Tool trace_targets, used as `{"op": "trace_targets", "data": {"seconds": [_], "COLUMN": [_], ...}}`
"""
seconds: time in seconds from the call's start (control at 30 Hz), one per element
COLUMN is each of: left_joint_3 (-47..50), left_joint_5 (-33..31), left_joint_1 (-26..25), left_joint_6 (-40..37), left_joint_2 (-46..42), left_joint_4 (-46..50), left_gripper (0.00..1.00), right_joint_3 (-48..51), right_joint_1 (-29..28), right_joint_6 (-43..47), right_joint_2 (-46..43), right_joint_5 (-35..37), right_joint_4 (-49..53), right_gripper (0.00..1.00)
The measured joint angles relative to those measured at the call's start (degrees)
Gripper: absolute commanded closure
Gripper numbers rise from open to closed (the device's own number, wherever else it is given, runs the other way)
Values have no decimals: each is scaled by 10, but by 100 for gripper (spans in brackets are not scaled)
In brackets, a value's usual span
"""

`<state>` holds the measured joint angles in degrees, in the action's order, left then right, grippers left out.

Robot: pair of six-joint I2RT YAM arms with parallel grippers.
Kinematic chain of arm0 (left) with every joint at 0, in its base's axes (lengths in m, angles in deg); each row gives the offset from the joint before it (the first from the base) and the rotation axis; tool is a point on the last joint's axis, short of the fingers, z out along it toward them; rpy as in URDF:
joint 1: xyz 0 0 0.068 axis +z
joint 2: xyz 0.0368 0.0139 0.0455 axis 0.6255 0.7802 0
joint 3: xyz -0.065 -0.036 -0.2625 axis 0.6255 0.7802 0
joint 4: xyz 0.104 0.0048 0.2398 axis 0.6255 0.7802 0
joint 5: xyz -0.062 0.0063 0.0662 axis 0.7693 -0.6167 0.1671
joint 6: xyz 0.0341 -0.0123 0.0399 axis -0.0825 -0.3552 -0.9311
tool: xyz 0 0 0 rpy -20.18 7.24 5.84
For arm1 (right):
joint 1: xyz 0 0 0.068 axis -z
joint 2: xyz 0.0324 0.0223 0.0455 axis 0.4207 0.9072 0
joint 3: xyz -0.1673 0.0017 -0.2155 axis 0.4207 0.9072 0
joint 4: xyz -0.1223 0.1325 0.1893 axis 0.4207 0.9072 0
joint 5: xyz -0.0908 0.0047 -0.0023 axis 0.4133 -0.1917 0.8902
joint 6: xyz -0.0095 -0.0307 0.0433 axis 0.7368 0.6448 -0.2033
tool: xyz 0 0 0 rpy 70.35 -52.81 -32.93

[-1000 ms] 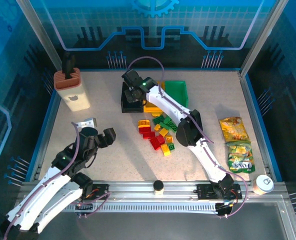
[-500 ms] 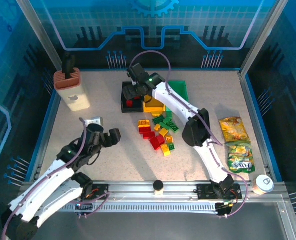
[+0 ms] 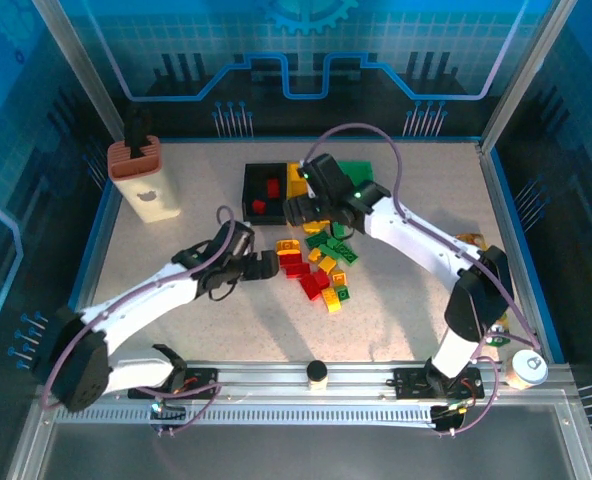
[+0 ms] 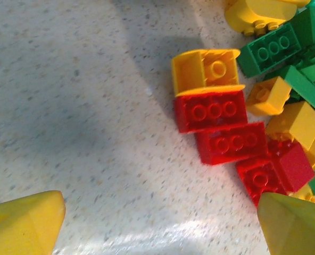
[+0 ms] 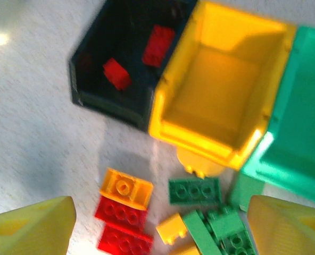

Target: Sort the legos into containers by color

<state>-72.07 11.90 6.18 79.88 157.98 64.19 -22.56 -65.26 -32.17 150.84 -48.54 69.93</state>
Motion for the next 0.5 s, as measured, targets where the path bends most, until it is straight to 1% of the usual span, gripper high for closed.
{"op": "trace_targets", "data": {"seconds": [0.23,0.33,0.5], "left_joint_3": [-125,-176,-237], "left_joint_5": [8,8,7], "left_joint_1": [0,0,0], "left_joint_6": [-16,-24,-30], "left_joint_2": [155,213,282], "left_joint_4": [-1,5,28], "left_gripper": [5,6,9], "right_joint_3": [158,199,251], "right_joint_1": [37,47,61], "right_joint_6": [-38,-49,-64], "right_joint_2": [-85,-126,-174], "right_joint_5": [0,0,-3], "right_joint_4": [-26,-33,-51], "right_gripper": [13,13,13]}}
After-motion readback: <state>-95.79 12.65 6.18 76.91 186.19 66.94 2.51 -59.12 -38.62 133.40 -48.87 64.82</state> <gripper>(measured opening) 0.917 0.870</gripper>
